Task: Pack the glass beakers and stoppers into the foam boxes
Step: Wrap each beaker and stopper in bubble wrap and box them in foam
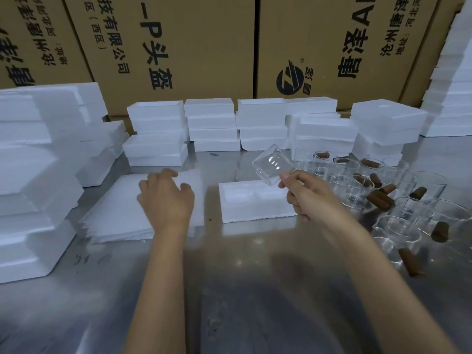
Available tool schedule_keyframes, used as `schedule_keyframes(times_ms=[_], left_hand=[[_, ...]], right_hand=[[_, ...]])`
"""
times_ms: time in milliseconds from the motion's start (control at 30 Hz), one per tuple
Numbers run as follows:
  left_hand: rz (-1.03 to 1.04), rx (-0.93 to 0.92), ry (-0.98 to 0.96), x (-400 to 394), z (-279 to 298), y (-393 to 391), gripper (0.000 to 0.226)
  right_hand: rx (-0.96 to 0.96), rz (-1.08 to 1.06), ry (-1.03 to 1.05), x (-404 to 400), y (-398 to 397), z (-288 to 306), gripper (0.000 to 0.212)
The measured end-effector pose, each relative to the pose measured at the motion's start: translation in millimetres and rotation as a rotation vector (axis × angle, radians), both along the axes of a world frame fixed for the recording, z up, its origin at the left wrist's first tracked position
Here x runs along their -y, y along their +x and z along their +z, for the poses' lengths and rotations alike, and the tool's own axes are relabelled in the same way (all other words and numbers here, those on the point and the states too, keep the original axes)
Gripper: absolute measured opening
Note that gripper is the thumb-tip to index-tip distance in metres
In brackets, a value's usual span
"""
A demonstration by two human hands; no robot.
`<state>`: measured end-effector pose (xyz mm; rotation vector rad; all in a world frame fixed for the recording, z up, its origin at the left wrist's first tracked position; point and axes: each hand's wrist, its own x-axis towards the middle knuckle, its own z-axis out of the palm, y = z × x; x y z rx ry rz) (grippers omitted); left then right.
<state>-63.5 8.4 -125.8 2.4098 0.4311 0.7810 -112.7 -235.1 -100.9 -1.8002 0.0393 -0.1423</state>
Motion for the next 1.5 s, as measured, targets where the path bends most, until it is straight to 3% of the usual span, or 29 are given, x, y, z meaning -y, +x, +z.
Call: schedule_keyframes(times_ms=[67, 133, 333, 467, 567, 667, 833, 933, 1000, 1167, 1300, 1367, 1400, 1500], left_hand=[[0.032, -0.208, 0.05, -8, -6, 0, 0.025], [0.044, -0.244, 0.078, -10, -12, 0, 0.018], [0.021, 0.021, -0.034, -3, -4, 7, 0.023], [-0.175, 0.238, -0.085, 20, 6, 1, 0.027], [-0.328, 0.277, -0.188, 35, 10, -6, 0.027], [-0.415, 0.251, -0.355, 46, 17, -12, 0.031], [-0.471, 0.294, -0.522, 56, 28, -22, 0.028], [-0.61, 0.27, -0.568, 69, 31, -30, 0.026], [-0.712, 0.234, -0.569, 80, 31, -35, 0.025], [-0.969, 0.082, -0.508, 92, 28, -42, 0.021], [-1.127, -0.067, -0.538, 94, 26, -46, 0.018], [-1.026, -0.006, -0.642, 97, 28, -48, 0.017], [-0.893, 0.125, -0.675, 96, 28, -47, 0.018], [-0.463, 0.547, -0.477, 82, 29, -42, 0.007]], right_hand=[[0.013, -0.055, 0.086, -16, 8, -6, 0.027], [0.037, -0.11, 0.127, -29, 13, -14, 0.028], [0.102, -0.156, 0.151, -40, 11, -29, 0.026], [0.183, -0.108, 0.188, -38, 5, -25, 0.02], [0.266, -0.046, 0.153, -39, 1, -25, 0.016], [0.342, 0.0, -0.021, -42, -1, -30, 0.013], [0.444, -0.123, -0.611, -38, -1, -44, 0.015], [0.447, -0.189, -0.718, -37, 1, -49, 0.017], [0.379, -0.218, -0.583, -38, 5, -50, 0.02], [0.113, -0.288, 0.073, -22, 14, -36, 0.026], [-0.062, -0.031, 0.521, -11, 9, -31, 0.023], [-0.057, 0.16, 0.646, -8, 7, -30, 0.027], [-0.053, 0.201, 0.676, -7, 6, -28, 0.028], [-0.053, 0.226, 0.592, -4, 2, -26, 0.027]])
